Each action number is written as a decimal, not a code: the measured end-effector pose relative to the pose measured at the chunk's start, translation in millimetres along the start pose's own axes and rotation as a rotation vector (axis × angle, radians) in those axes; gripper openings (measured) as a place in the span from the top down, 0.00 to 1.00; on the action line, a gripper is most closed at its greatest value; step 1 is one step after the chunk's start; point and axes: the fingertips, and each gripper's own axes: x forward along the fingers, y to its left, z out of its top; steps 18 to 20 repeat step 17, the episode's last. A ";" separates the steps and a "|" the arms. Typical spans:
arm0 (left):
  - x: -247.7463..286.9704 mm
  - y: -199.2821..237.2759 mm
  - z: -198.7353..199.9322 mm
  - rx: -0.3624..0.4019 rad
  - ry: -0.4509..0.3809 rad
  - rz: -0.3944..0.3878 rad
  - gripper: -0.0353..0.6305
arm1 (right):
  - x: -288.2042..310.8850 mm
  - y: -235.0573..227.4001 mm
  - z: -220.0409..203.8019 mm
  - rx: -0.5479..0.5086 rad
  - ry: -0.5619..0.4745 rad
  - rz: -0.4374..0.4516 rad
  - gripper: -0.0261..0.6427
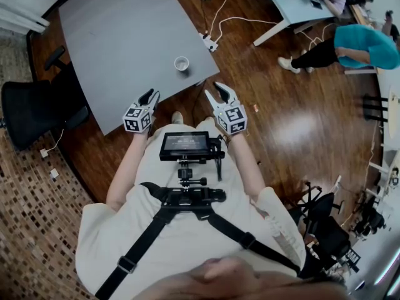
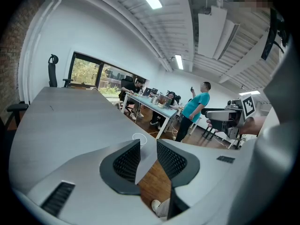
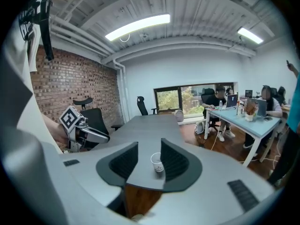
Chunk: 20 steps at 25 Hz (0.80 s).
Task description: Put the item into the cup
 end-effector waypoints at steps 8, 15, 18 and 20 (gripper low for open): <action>5.5 -2.2 2.3 0.005 0.011 -0.017 0.78 | -2.6 -3.8 4.7 0.004 0.009 -0.016 0.71; 8.3 1.9 2.8 0.013 0.024 -0.033 0.78 | -0.1 -1.9 8.9 -0.009 0.012 -0.020 0.71; 9.1 3.4 3.3 0.015 0.029 -0.040 0.78 | 2.0 -2.5 9.1 -0.020 0.008 -0.023 0.71; 9.1 3.4 3.3 0.015 0.029 -0.040 0.78 | 2.0 -2.5 9.1 -0.020 0.008 -0.023 0.71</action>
